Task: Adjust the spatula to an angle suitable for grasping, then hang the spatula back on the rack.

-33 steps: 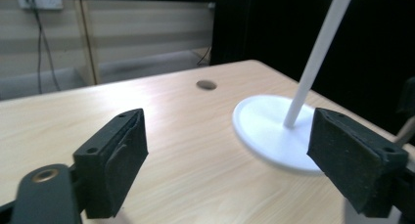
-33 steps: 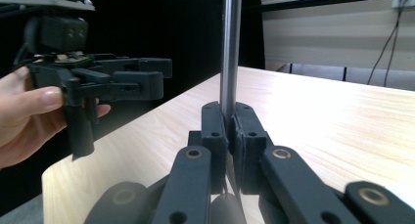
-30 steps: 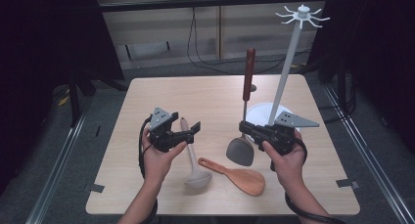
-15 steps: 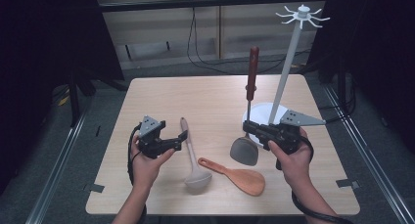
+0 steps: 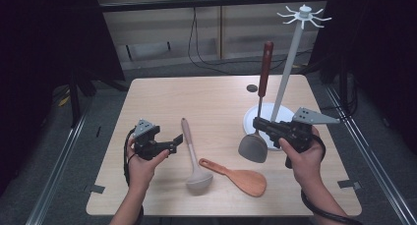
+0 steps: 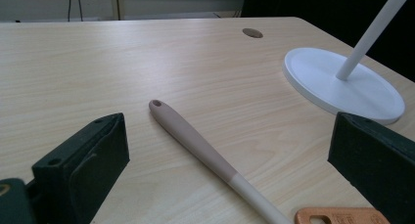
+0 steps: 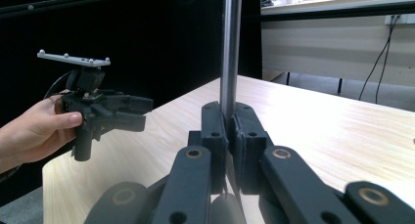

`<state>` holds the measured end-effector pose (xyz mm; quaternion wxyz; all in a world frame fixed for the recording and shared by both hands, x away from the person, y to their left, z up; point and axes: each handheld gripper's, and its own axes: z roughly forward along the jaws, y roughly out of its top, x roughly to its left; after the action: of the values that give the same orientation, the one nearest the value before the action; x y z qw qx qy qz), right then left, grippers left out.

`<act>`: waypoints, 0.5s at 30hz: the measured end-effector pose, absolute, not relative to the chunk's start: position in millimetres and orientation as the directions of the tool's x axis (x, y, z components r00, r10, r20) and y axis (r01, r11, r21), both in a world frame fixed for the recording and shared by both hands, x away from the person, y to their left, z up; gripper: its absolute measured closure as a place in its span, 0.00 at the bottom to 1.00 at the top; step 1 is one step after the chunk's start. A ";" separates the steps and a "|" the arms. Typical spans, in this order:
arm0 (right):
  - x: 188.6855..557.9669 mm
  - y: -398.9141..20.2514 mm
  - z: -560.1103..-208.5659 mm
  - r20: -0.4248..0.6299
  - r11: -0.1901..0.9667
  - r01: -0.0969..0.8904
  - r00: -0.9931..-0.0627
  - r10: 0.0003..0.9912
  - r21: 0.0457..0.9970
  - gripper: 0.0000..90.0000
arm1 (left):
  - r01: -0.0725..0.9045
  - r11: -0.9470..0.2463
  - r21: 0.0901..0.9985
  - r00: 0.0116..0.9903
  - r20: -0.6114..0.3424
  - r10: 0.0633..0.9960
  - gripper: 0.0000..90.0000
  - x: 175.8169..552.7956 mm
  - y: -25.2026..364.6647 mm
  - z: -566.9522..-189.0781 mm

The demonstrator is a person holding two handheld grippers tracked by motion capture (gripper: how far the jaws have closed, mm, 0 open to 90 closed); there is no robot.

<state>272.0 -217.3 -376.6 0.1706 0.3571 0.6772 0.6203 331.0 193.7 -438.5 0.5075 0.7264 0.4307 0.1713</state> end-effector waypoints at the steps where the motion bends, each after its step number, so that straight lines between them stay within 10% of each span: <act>1: 271.6 -219.0 -375.5 0.213 -0.027 0.271 -0.686 0.696 0.962 0.95 | 0.454 -0.115 0.884 0.569 -0.188 0.800 0.01 331.4 193.7 -438.7; 15: 268.8 -232.5 -368.1 0.218 -0.037 0.270 -0.682 0.698 0.962 0.95 | 0.448 -0.147 0.882 0.578 -0.160 0.800 0.01 328.8 195.0 -439.8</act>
<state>268.8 -232.5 -368.1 0.1718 0.3601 0.6724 0.6235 328.8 195.0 -439.8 0.4969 0.7362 0.4238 0.1775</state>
